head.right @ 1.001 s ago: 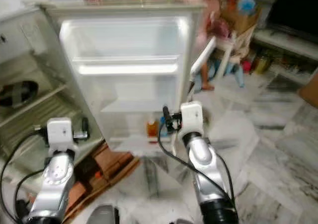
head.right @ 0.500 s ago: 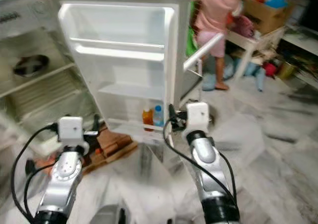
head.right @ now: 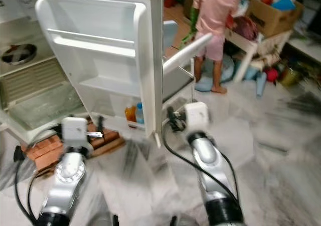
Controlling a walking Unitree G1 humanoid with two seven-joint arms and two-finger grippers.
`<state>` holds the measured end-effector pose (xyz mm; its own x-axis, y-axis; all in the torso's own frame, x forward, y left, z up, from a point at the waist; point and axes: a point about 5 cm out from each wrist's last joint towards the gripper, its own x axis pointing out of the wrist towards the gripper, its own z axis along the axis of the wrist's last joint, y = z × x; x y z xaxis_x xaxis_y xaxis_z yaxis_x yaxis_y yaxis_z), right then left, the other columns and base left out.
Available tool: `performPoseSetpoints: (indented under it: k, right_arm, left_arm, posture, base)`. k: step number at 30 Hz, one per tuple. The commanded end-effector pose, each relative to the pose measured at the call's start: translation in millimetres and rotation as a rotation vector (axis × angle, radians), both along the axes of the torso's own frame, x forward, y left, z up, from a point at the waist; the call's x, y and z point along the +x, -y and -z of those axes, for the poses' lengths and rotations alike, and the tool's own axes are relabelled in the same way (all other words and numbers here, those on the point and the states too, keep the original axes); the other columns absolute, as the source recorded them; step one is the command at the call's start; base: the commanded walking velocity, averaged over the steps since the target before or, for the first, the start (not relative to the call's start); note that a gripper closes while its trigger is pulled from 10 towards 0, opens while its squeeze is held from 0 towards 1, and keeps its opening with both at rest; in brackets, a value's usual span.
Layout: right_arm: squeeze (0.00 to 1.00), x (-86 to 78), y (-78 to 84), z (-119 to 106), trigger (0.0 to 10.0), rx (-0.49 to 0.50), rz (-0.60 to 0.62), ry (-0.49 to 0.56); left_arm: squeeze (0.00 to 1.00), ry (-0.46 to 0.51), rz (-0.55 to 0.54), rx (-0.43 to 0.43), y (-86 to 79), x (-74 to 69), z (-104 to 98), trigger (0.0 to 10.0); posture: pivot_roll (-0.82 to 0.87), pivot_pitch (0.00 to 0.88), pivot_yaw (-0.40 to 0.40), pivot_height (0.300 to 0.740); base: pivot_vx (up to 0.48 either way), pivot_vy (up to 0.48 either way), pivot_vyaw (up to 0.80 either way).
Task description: Restocking fridge
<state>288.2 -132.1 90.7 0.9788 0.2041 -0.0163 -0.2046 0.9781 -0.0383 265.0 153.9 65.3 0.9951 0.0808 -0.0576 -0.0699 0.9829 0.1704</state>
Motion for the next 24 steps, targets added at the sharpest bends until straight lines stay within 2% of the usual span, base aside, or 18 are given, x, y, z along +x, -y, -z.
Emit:
performPoseSetpoints:
  k: [1, 5, 19, 24]
  right_arm:
    - [0.00, 1.3, -9.8, -4.5, 10.0, 0.008, -0.035, 0.020]
    - [0.00, 2.0, -10.2, -4.6, 10.0, 0.014, -0.043, 0.020]
    - [0.00, 0.2, -9.6, -2.4, 10.0, 0.020, -0.051, 0.022]
    - [0.00, 0.9, -5.4, -2.9, 10.0, 0.039, -0.029, 0.028]
  left_arm:
    - [0.00, -0.010, -0.021, 0.017, -8.2, -1.6, 1.8, 10.0]
    - [0.00, -0.008, -0.024, 0.012, -8.2, -2.0, 2.0, 10.0]
    - [0.00, 0.019, -0.023, -0.003, -11.8, -6.3, -1.3, 10.0]
    - [0.00, 0.029, -0.017, -0.040, -14.4, -7.7, -2.1, 10.0]
  posture:
    - [0.05, 0.046, 0.019, 0.740]
    - [0.05, 0.047, 0.018, 0.740]
    - [0.05, 0.056, 0.023, 0.740]
    - [0.05, 0.056, 0.021, 0.740]
  base:
    - [0.000, -0.439, 0.80]
    - [0.120, -0.379, 0.79]
    - [0.000, 0.000, 0.78]
    - [0.053, 0.000, 0.08]
